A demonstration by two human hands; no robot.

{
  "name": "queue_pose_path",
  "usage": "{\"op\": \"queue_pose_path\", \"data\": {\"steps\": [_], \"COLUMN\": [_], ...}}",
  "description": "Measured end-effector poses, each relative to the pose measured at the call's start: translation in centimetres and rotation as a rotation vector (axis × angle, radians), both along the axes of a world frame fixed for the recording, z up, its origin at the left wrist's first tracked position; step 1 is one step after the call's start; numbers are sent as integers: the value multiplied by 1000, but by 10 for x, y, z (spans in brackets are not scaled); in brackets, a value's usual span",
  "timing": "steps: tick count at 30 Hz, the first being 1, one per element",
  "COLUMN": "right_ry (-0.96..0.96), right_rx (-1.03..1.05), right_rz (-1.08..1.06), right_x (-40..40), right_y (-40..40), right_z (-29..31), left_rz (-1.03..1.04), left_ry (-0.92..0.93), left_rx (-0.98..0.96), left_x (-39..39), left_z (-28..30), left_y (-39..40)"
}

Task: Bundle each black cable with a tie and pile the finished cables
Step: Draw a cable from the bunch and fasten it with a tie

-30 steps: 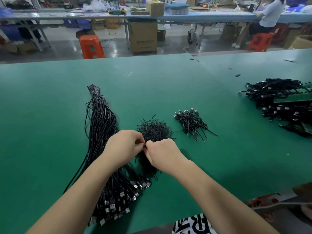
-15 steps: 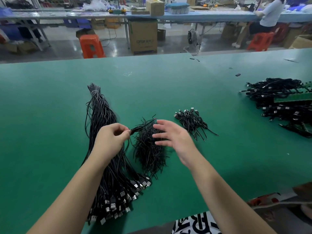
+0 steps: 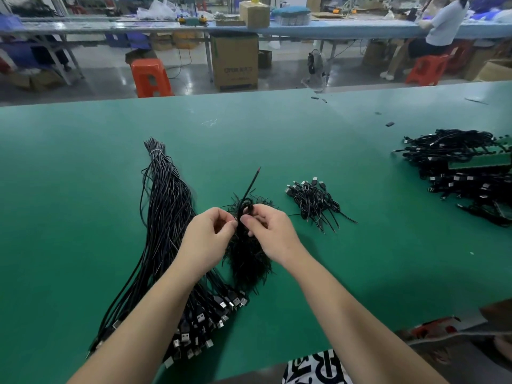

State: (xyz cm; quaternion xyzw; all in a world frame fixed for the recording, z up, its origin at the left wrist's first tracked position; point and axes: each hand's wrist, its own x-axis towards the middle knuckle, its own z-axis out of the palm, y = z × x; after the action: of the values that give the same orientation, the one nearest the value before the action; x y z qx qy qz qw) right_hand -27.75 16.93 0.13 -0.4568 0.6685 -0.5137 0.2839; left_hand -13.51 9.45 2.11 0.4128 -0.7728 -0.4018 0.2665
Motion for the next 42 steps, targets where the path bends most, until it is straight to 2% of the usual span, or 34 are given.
{"op": "queue_pose_path", "data": {"steps": [2, 6, 10, 13, 16, 19, 22, 26, 29, 33, 35, 37, 40, 42], "right_ry": [1, -29, -206, -356, -435, -447, -437, -429, -454, -203, -72, -31, -128, -277], "right_rx": [6, 22, 48, 91, 85, 53, 18, 31, 24, 31, 21, 15, 27, 59], "right_rz": [6, 38, 97, 94, 141, 150, 128, 119, 198, 212, 119, 46, 44, 67], "right_x": [-1, -3, -3, -5, -6, -4, -3, -3, -4, -3, -3, -2, 2, 5], "right_y": [0, 2, 2, 2, 3, 3, 1, 1, 2, 5, 3, 1, 1, 0], "right_z": [2, 8, 10, 9, 10, 11, 11, 9, 6, 6, 6, 4, 3, 4], "left_rz": [-12, -88, -228, -288, -294, -219, -181, -141, -56, -49, -68, -82, -113, -185], "left_ry": [-81, -118, -137, -156, -140, -42, -19, 28, 82, 131, 86, 21, -85, -171], "left_rx": [-155, -421, -764, -908, -863, -643, -420, -207, -62, 124, 58, -103, -419, -693], "left_x": [0, 1, 5, 8, 11, 14, 14, 13, 11, 13, 14, 13, 12, 12], "left_z": [1, 1, 0, -2, -4, -4, -2, -1, 0, 1, 2, 3, 4, 3], "left_y": [3, 7, 8, 7, 7, 7, 6, 6, 2, -3, -4, -2, 3, 4]}}
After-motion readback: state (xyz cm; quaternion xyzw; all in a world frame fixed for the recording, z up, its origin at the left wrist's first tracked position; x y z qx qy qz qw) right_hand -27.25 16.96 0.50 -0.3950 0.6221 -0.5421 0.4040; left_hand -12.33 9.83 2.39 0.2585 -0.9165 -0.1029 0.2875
